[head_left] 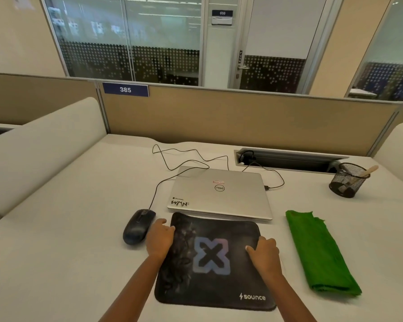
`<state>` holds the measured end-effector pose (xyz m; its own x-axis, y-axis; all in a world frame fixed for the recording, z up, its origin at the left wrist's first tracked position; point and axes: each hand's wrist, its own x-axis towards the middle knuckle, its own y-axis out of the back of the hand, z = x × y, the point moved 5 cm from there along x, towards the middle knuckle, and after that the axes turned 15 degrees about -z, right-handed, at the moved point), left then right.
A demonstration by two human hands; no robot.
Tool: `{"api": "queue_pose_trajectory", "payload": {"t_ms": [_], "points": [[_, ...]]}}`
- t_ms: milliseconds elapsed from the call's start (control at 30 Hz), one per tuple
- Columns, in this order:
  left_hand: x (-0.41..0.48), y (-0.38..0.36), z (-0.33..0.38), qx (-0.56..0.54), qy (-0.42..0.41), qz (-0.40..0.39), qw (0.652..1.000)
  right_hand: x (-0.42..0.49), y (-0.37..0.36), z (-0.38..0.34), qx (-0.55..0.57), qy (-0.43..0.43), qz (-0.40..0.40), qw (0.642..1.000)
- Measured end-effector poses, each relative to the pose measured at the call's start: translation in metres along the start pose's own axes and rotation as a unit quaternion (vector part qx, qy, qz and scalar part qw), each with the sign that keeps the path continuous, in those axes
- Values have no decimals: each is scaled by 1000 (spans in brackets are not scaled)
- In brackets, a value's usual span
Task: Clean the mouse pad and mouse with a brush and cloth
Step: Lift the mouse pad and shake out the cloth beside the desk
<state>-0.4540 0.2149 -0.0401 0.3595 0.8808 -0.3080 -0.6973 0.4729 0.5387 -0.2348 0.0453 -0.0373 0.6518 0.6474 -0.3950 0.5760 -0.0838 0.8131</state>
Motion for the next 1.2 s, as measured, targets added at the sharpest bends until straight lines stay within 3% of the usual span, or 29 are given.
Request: {"api": "queue_pose_trajectory", "payload": {"t_ms": [200, 433, 733, 867, 1033, 1200], "points": [[1, 1, 16, -3, -67, 0, 998, 4, 7, 6, 49, -14, 16, 999], [-3, 0, 39, -121, -121, -26, 985, 16, 13, 22, 138, -13, 22, 990], [-4, 3, 76, -153, -242, -119, 951, 31, 24, 33, 298, 19, 7, 954], [4, 9, 87, -167, -274, -98, 942, 34, 30, 37, 363, 44, -8, 931], [27, 20, 92, -210, -253, -21, 944, 38, 57, 27, 371, 84, 54, 923], [61, 31, 108, -94, -260, 34, 960, 57, 88, 0, 355, 111, 97, 923]]}}
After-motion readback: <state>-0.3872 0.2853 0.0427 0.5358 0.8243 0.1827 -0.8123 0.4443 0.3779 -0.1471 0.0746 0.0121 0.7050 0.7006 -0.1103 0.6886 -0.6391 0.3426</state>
